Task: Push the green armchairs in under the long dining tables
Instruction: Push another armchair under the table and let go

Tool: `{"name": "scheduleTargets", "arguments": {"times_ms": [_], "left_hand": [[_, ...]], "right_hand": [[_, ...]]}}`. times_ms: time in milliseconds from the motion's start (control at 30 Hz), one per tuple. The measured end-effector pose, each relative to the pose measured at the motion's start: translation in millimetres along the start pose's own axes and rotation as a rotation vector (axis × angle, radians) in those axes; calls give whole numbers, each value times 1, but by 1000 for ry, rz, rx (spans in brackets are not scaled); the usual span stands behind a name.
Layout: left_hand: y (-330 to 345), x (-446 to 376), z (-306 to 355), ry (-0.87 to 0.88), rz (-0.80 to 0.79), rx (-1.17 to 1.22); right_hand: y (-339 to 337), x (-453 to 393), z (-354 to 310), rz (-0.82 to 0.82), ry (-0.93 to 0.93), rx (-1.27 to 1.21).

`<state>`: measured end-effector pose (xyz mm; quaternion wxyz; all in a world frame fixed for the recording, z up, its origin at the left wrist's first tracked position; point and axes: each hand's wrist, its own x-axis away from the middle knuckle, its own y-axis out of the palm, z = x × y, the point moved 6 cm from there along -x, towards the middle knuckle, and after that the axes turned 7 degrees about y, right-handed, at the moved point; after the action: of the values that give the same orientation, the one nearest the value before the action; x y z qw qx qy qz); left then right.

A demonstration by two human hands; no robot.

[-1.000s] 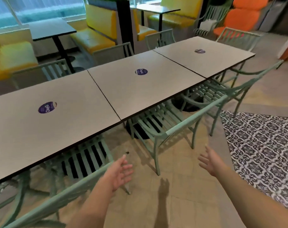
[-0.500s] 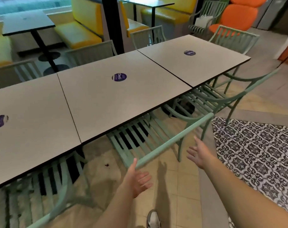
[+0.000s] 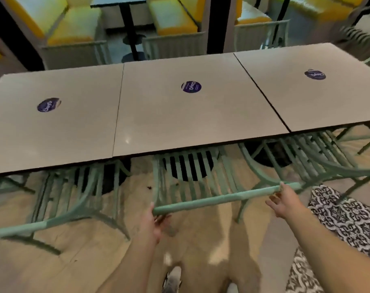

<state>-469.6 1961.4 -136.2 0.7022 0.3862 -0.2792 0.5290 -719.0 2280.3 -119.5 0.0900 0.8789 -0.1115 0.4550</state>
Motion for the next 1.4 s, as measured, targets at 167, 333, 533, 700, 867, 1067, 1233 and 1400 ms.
{"name": "scheduleTargets", "arguments": {"times_ms": [167,333,533,700,867,1067,1233,1400], "left_hand": [[18,8,-7,100,85,-17],[18,6,-9,138,154,-67],[13,2,-1,148,202,-5],[8,-1,6,155,237,-29],[6,-6,6,160,248,-38],[7,-7,-2,144,209,-13],[7,-8,-5,133,202,-27],[-12,-11,4,185,273,-437]], "right_hand": [[-10,-21,-25,-22,37,26],[-15,-32,-27,11,19,15],[-10,-29,-27,44,20,32],[-9,-23,-21,37,10,27],[-8,-23,-25,38,16,22],[-10,-28,-28,50,25,33],[-10,-32,-31,56,33,54],[-20,-32,-32,9,6,122]]}}
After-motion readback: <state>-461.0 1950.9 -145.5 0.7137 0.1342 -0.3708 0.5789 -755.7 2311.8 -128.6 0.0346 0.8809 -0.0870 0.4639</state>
